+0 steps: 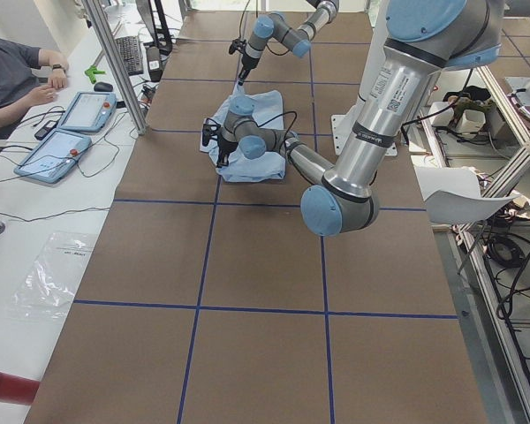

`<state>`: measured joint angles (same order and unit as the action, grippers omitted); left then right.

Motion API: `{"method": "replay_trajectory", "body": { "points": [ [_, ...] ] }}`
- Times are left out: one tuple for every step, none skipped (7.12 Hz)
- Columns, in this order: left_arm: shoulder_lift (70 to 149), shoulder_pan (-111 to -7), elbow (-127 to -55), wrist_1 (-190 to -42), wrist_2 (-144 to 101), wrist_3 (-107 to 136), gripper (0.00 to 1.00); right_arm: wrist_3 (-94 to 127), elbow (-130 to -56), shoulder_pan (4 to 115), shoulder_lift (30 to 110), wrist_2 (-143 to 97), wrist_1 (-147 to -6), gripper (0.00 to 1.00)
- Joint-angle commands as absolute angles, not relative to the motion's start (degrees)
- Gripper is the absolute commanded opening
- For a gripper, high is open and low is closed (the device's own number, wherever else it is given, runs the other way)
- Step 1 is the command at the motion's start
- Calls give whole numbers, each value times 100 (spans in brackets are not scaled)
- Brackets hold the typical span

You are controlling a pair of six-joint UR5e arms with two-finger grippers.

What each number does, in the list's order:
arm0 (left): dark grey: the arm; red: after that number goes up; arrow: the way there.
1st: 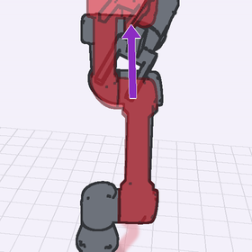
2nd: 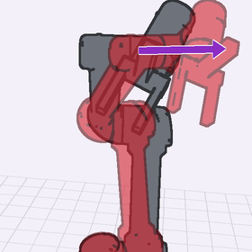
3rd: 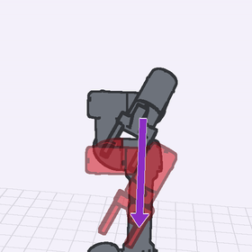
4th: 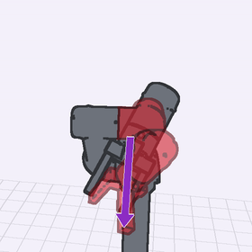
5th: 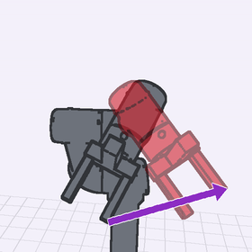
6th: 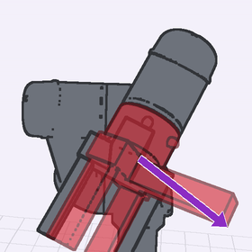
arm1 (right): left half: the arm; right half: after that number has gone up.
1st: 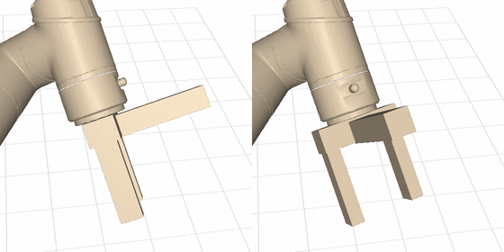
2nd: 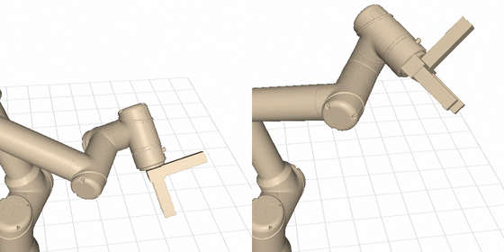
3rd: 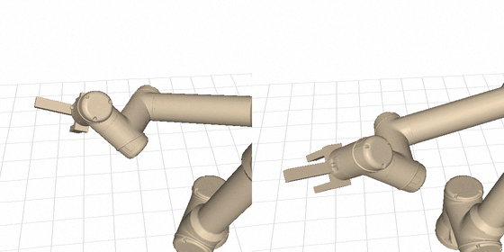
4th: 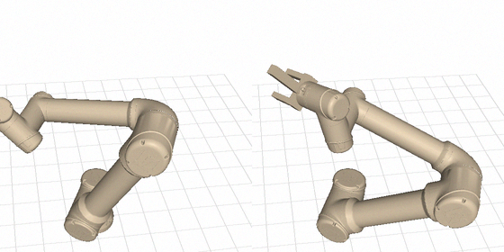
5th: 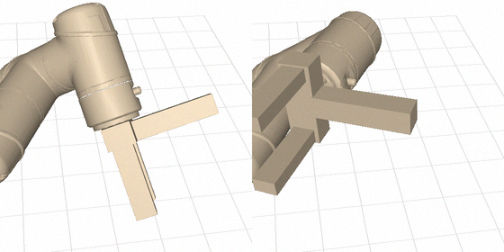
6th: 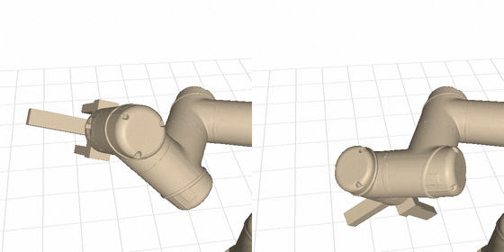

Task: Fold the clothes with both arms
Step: 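Lay the hem down near the collar and open both grippers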

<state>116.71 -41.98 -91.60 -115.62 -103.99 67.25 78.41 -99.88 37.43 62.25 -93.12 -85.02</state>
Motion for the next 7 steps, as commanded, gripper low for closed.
{"method": "replay_trajectory", "body": {
  "points": [
    [11026,-4236,-10120,-11505,-11168,6261,100,7307,-10063,4077,6249,-9990,-8517,100],
    [10743,-4219,-10464,-11514,-11441,6293,100,6799,-10063,4209,6284,-10167,-8517,100],
    [10558,-4123,-10572,-11531,-11522,6458,100,6750,-10046,4210,6328,-10169,-8517,100],
    [10451,-3948,-10660,-11575,-11496,6791,100,6750,-10037,4210,6337,-10160,-8482,100],
    [10346,-3607,-10774,-11575,-11435,7011,100,6750,-10037,4201,6346,-10160,-8473,100],
    [10336,-3325,-10784,-11566,-11234,7292,100,6759,-10028,4201,6337,-10160,-8473,100],
    [10319,-2966,-10741,-11566,-10858,7617,100,6776,-10028,4201,6346,-10160,-8464,100]
  ]
}}
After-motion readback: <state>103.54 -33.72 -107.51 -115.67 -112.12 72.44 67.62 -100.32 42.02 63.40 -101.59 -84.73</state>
